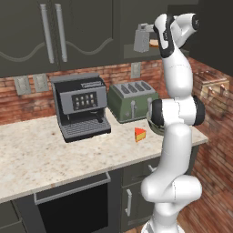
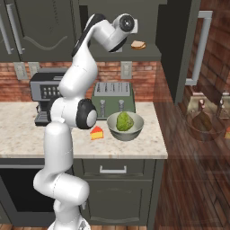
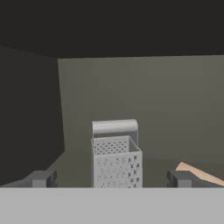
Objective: Pick the cheese from the fridge and the cheese grater from the cabinet and place them next to the salad bowl.
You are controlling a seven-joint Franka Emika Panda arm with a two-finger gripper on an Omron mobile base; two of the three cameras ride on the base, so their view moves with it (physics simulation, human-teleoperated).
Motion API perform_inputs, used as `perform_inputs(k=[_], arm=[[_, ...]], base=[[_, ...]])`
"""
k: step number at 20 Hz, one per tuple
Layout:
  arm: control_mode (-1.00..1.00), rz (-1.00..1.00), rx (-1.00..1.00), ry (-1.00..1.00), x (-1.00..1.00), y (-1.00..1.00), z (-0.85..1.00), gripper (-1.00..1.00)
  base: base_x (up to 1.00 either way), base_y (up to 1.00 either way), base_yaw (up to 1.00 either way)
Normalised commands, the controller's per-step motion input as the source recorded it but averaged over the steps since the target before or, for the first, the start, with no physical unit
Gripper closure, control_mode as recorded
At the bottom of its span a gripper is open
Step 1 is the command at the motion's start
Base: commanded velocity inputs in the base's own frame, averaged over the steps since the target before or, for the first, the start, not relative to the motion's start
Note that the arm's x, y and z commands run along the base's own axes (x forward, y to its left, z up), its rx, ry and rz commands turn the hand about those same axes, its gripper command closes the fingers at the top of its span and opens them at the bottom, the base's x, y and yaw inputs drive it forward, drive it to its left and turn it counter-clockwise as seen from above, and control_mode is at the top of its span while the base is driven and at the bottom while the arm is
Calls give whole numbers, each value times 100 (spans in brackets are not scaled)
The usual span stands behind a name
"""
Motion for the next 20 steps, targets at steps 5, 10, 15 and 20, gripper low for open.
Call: perform_inputs(k=[5, 10, 15, 20], arm=[[-100, 0, 0, 0, 1, 0, -1, -100], [-100, 0, 0, 0, 5, 0, 0, -100], [-100, 0, 0, 0, 15, 0, 0, -100], [-100, 0, 0, 0, 15, 0, 0, -100]], base=[[0, 0, 0], [0, 0, 0], [0, 0, 0], [0, 0, 0]])
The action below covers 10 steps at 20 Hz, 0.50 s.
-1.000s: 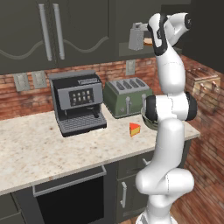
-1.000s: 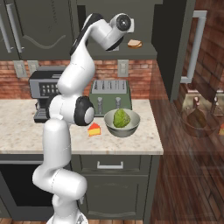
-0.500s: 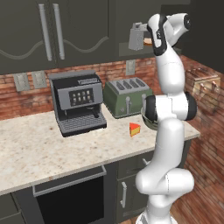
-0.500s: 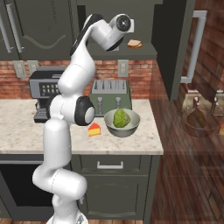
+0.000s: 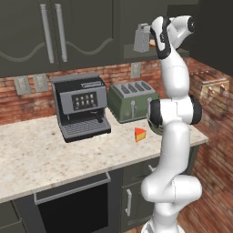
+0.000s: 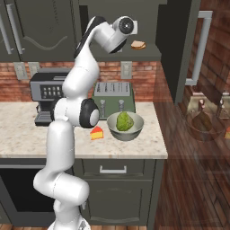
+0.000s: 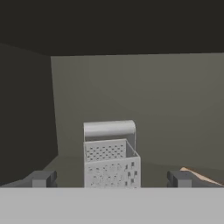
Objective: Pick the cheese from the fridge and the cheese grater from the cabinet and place them next to the salad bowl.
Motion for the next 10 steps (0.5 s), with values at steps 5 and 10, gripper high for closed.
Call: perform_inputs(k=[5, 10], arm=[[-100, 0, 0, 0, 8, 0, 0, -100], [-100, 0, 0, 0, 2, 0, 0, -100]], base=[[0, 0, 0], [0, 0, 0]])
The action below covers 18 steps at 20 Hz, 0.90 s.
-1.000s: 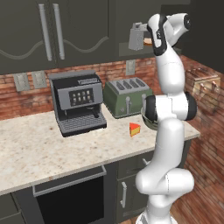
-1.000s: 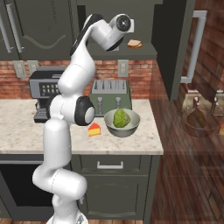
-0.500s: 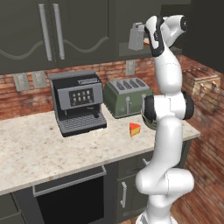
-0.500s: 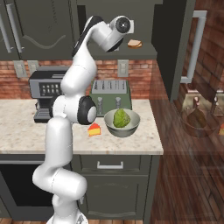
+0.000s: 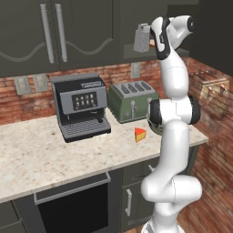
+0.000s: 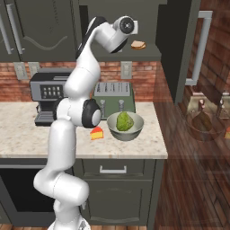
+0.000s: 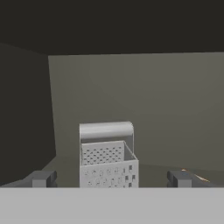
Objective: Pick the cheese from the fridge and the cheese grater from the cabinet and place them next to the salad bowl.
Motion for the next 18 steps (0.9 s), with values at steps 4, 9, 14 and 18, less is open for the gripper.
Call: perform_inputs(k=[4, 9, 14, 18], arm=[[-100, 0, 0, 0, 0, 1, 0, -100], [-100, 0, 0, -1, 2, 10, -5, -100], [-100, 0, 0, 0, 8, 10, -4, -100], [-100, 0, 0, 0, 14, 0, 0, -100]], base=[[0, 0, 0], [0, 0, 0], [0, 0, 0], [0, 0, 0]])
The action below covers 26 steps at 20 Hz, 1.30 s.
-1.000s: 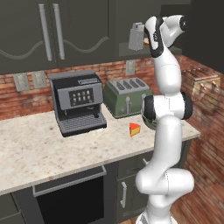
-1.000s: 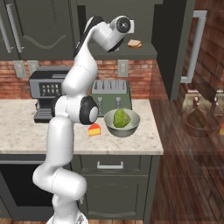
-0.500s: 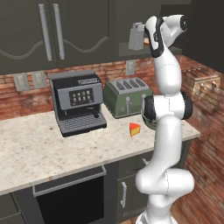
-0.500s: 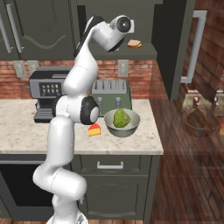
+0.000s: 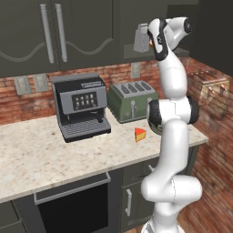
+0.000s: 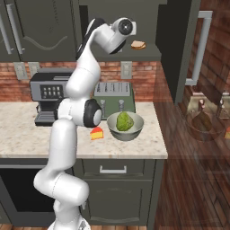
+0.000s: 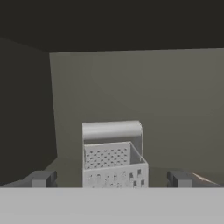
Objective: Pick the cheese from the fridge and the cheese grater from the cabinet and place them next to the salad bowl.
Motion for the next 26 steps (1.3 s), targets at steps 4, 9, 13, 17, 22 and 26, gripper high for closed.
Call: perform_inputs(k=[4, 9, 13, 17, 22, 26], arm=[[-100, 0, 0, 0, 14, 0, 0, -100], [-100, 0, 0, 0, 5, 0, 0, -100], [-100, 0, 0, 0, 1, 0, 0, -100], [-100, 3, 0, 0, 0, 0, -1, -100], [-100, 3, -1, 0, 1, 0, -3, -100], [-100, 3, -2, 0, 6, 0, 0, -100]], base=[[0, 0, 0], [0, 0, 0], [0, 0, 0], [0, 0, 0], [0, 0, 0], [0, 0, 0]])
